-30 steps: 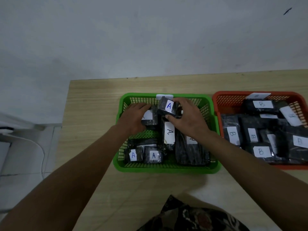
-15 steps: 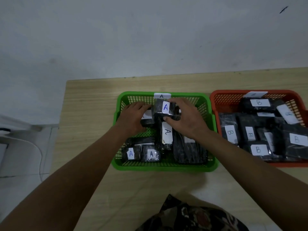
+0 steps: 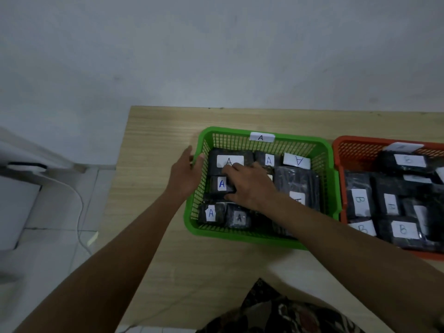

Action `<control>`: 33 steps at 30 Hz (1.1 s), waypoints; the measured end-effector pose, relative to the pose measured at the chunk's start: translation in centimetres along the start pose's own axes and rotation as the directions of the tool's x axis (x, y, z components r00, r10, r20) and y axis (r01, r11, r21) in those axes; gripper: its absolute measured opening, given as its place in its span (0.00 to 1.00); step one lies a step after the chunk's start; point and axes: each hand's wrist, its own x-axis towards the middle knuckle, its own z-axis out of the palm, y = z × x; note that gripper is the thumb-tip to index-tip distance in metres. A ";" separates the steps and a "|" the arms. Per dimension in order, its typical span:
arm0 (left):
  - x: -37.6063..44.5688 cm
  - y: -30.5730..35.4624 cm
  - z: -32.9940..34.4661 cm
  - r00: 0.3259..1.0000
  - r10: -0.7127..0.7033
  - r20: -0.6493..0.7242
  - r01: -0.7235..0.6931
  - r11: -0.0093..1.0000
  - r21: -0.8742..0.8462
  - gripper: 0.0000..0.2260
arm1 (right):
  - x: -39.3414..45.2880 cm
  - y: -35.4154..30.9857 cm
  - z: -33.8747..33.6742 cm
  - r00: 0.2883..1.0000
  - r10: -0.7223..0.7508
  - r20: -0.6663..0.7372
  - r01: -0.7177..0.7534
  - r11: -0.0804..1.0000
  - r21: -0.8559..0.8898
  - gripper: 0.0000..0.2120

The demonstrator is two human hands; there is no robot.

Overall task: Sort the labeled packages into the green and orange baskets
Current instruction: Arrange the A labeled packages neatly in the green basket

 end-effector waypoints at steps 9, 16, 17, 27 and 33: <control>-0.2 -0.8 1.1 0.993 0.069 -0.096 -0.078 0.993 -0.090 0.15 | 0.7 -0.9 1.1 0.999 0.028 -0.041 -0.034 0.987 -0.159 0.28; -0.3 -0.6 1.0 0.990 0.076 -0.122 -0.086 0.993 -0.080 0.15 | -0.6 0.6 -0.8 0.991 0.009 -0.130 -0.012 1.000 -0.017 0.23; -0.3 -0.6 1.0 0.989 0.075 -0.129 -0.085 0.994 -0.073 0.15 | -1.1 1.2 -1.2 0.983 0.047 -0.175 -0.044 0.999 0.021 0.22; -1.3 0.7 0.5 0.969 0.117 -0.219 -0.099 0.991 0.091 0.17 | -7.3 5.3 -0.2 0.988 0.081 0.128 -0.076 0.996 -0.047 0.59; -1.8 0.7 1.0 0.966 0.099 -0.241 -0.085 0.994 0.068 0.15 | -7.2 4.7 -0.3 0.978 0.033 0.207 -0.020 0.998 -0.064 0.57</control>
